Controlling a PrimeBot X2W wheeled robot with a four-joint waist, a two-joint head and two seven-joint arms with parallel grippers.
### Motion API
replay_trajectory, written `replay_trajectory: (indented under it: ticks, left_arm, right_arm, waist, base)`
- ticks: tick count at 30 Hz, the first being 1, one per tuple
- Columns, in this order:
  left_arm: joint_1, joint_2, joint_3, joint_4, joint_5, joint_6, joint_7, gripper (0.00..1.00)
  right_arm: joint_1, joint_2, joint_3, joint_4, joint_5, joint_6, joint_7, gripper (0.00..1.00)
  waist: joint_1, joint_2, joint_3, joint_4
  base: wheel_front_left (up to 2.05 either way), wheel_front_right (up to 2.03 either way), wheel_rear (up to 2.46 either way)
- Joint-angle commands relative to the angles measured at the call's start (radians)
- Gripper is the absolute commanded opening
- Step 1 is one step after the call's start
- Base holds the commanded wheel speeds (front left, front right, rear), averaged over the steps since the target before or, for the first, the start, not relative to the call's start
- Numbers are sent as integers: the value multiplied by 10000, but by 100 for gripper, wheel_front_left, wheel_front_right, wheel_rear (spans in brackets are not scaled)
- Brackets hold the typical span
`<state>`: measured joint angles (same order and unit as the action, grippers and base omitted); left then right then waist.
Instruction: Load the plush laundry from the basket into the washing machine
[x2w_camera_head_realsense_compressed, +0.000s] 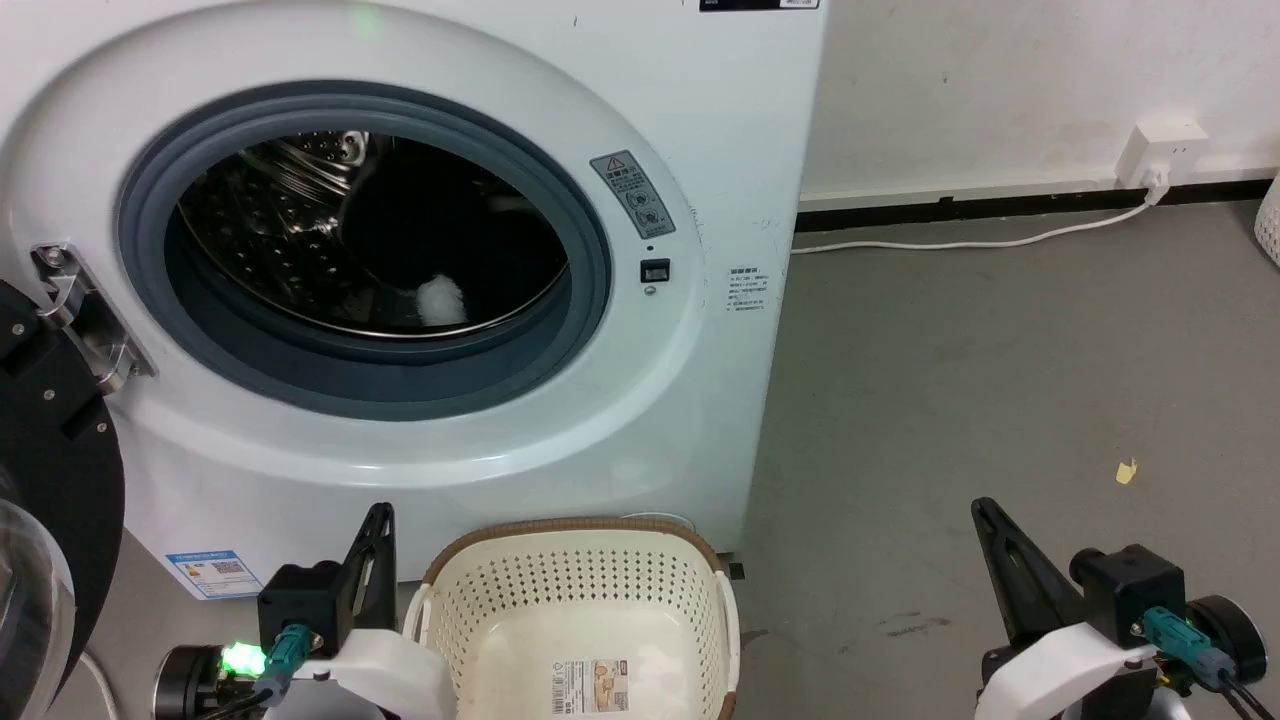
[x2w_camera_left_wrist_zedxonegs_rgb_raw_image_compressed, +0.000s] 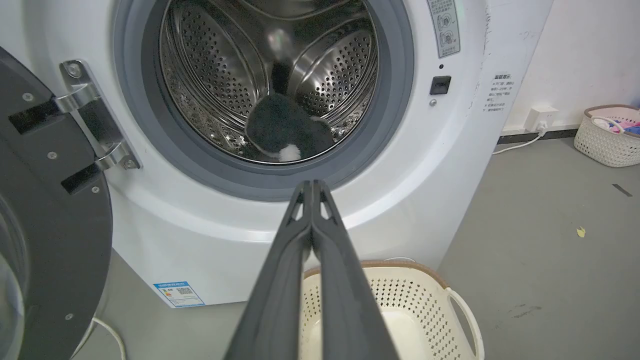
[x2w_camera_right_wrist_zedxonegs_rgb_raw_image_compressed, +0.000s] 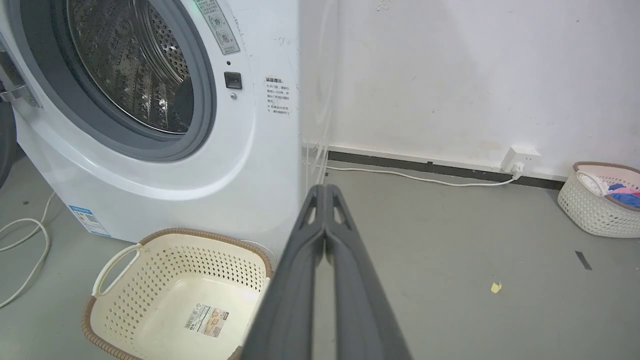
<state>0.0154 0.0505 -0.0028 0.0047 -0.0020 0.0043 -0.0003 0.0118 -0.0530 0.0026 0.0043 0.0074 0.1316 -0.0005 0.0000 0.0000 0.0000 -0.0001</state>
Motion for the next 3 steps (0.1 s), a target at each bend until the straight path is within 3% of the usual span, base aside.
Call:
replay_trajectory:
  ticks: [1, 3]
  left_arm:
    - [-154, -3, 28, -47, 20, -43, 3, 0]
    - [-154, -3, 28, -47, 20, -43, 3, 0]
  right_arm:
    - [-118, 28, -26, -43, -74, -9, 5, 0]
    - [-118, 28, -26, -43, -74, -9, 5, 0]
  waist:
    - [0, 0, 0, 1]
    - [0, 0, 0, 1]
  base:
    - [0, 0, 0]
    - [0, 0, 0]
